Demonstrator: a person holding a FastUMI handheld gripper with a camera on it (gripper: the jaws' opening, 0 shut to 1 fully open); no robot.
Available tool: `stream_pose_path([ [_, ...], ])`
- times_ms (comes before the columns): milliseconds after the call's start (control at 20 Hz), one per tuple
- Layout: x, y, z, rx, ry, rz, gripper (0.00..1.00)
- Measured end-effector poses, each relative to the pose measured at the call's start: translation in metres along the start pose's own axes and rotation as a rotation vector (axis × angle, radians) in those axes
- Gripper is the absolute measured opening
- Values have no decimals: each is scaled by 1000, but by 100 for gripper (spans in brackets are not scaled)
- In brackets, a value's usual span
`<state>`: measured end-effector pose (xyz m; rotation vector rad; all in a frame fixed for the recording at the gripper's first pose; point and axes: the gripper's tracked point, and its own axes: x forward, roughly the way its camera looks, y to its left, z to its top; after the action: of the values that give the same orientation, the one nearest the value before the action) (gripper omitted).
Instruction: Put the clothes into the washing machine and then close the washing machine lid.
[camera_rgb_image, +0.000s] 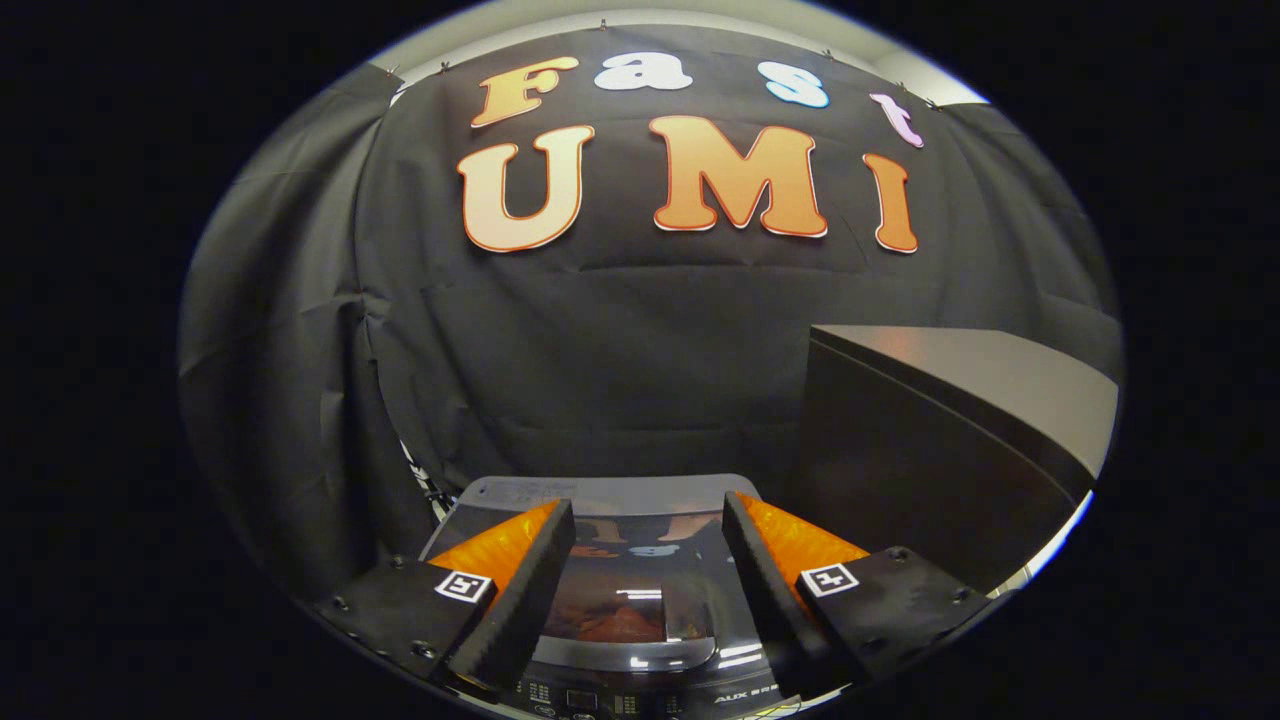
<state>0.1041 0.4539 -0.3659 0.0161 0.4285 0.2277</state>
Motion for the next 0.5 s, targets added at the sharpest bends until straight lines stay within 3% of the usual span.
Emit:
stream_pose_path([
  [500,-54,5,91,29,-111,21,97],
])
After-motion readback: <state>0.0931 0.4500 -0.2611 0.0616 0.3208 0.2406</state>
